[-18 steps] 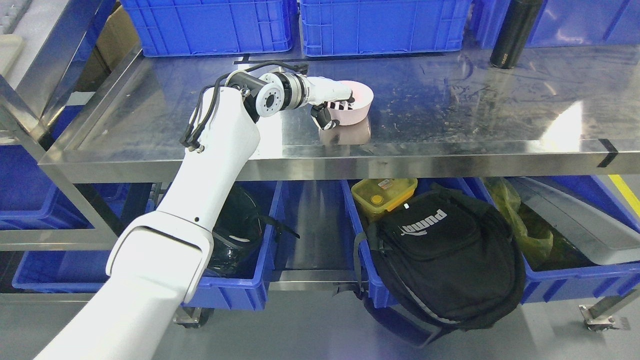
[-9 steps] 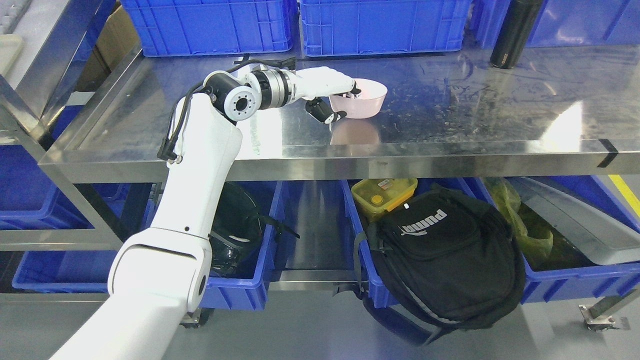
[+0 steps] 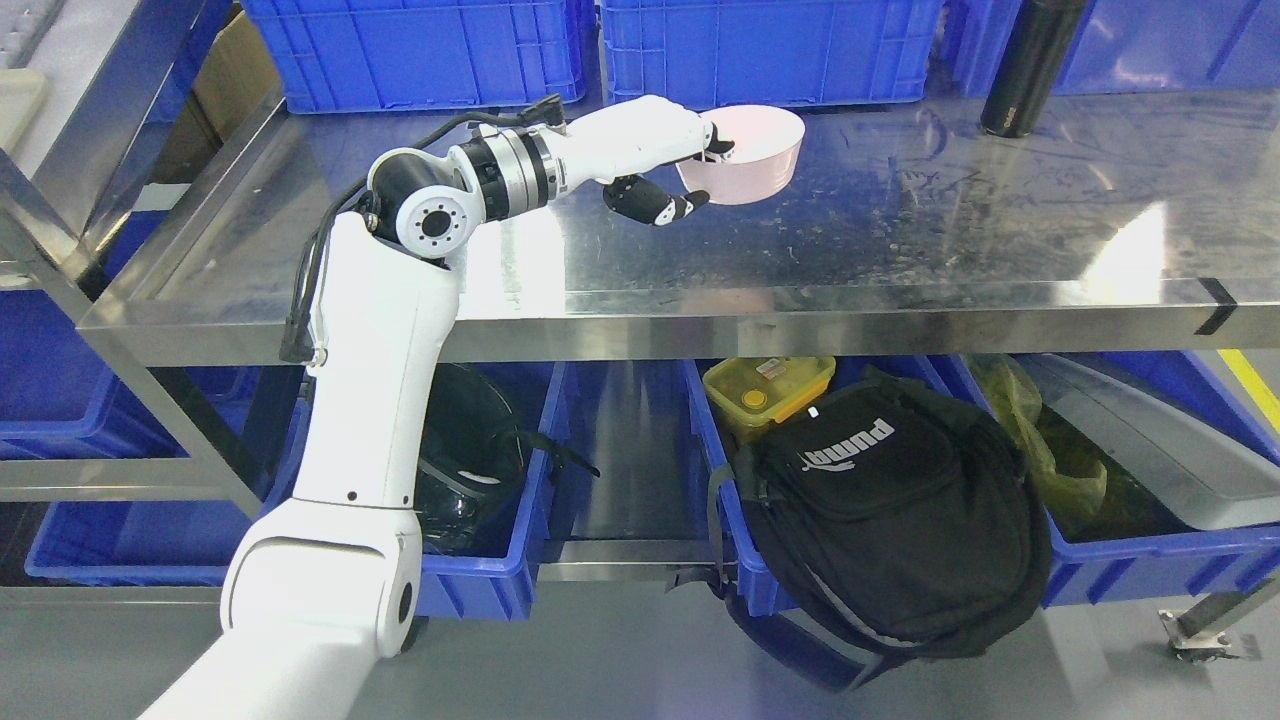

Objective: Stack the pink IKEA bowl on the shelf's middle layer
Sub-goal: 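Lift the pink bowl off the shelf with the left hand, then hold the pink bowl in the left hand while the robot drives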

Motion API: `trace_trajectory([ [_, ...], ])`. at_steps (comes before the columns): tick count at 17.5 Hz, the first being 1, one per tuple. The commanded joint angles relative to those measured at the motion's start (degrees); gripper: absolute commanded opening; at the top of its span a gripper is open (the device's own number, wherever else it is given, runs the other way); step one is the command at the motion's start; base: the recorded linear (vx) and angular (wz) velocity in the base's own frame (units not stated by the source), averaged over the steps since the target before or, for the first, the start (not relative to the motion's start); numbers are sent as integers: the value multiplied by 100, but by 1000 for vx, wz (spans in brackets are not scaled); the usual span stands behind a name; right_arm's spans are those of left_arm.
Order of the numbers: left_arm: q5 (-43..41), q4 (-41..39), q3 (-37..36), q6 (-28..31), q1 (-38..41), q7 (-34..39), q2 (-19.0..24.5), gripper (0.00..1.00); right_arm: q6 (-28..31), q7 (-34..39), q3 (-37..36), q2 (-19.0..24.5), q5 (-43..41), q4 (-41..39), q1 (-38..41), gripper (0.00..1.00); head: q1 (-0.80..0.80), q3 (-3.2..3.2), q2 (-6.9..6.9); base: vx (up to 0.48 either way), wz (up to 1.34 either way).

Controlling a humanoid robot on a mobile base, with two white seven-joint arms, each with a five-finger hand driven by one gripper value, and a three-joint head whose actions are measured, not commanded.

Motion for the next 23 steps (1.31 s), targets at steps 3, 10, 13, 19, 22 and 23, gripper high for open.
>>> trace_trajectory([
  [3, 250, -1096, 445, -474, 304, 23, 89, 1, -3, -4, 0, -100, 0, -100, 123, 100, 0, 0, 0, 4, 16],
  [10, 250, -1403, 437, -518, 551, 49, 89, 2, -3, -4, 0, -100, 0, -100, 123, 100, 0, 0, 0, -17, 342],
  [13, 250, -1474, 437, -518, 551, 23, 89, 2, -3, -4, 0, -100, 0, -100, 123, 100, 0, 0, 0, -88, 685],
  [19, 382, -1606, 340, -694, 1007, -4, 89, 2, -3, -4, 0, -100, 0, -100, 123, 100, 0, 0, 0, -86, 1138],
  [22, 566, -1606, -10, -694, 1148, 14, 89, 2, -3, -4, 0, -100, 0, -100, 123, 100, 0, 0, 2, -9, 1371],
  [23, 584, -1615, -142, -694, 1279, 49, 89, 2, -3, -4, 0, -100, 0, -100, 123, 100, 0, 0, 2, -9, 1252],
])
